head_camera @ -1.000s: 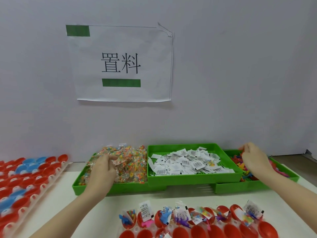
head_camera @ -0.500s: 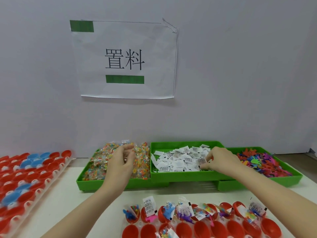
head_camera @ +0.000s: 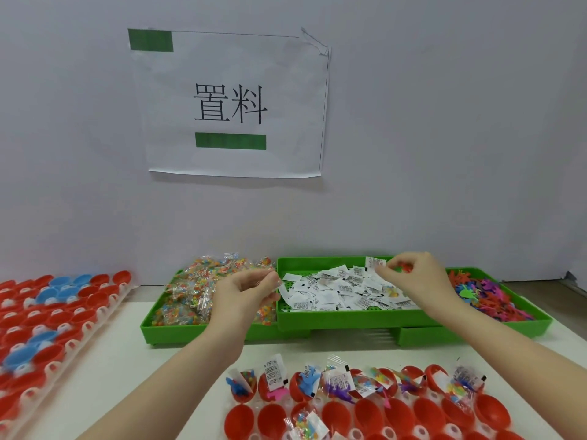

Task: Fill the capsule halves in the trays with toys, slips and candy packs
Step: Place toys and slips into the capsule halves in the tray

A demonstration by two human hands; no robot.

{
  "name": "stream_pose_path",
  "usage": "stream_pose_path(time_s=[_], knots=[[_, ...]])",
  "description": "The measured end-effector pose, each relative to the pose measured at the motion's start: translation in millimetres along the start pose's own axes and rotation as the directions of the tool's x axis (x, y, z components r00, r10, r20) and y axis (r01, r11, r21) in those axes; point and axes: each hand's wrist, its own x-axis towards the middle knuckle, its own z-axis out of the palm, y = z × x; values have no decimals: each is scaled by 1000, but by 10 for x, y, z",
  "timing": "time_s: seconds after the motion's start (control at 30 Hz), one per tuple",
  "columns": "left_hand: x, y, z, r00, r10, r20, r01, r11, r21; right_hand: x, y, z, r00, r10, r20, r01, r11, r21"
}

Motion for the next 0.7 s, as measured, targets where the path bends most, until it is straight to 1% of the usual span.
stream_pose_path(time_s=[0.07, 0.13, 0.17, 0.23, 0.3, 0.37, 0.4, 0.47, 0.5, 0.53, 0.63, 0.7], knots=[[-23, 19, 64, 999, -24, 40, 24, 1000, -1, -45, -124, -43, 997, 58, 43, -68, 961, 269], [-63, 70, 144, 993, -60, 103, 61, 998, -9, -123, -266, -96, 982, 106, 156, -167, 874, 457], [-94, 110, 185, 987, -70, 142, 72, 997, -7, -175, -343, -126, 968, 100, 231, -209, 831, 515], [-185, 195, 259, 974, -47, 223, 46, 999, 7, -297, -481, -189, 934, 26, 355, -238, 787, 569], [-321, 272, 323, 952, 10, 305, -17, 1000, 22, -438, -616, -244, 907, -60, 417, -214, 787, 578], [-480, 333, 372, 931, 53, 362, -54, 999, -7, -561, -719, -295, 904, -99, 416, -175, 803, 570], [-550, 356, 383, 925, 59, 376, -45, 998, -45, -605, -741, -322, 916, -102, 387, -148, 812, 565], [-675, 406, 390, 918, 25, 395, 36, 989, -146, -676, -751, -385, 947, -106, 305, -80, 837, 542], [-737, 428, 390, 912, 15, 410, 64, 982, -178, -709, -759, -419, 956, -115, 270, -42, 857, 514], [-797, 435, 393, 909, 23, 417, 52, 984, -168, -742, -764, -455, 961, -128, 245, -5, 877, 480], [-971, 436, 427, 920, 120, 372, -111, 993, -48, -878, -807, -555, 967, -167, 194, 70, 902, 427], [-1057, 440, 460, 931, 154, 332, -145, 988, -51, -988, -840, -634, 970, -180, 164, 99, 907, 410]])
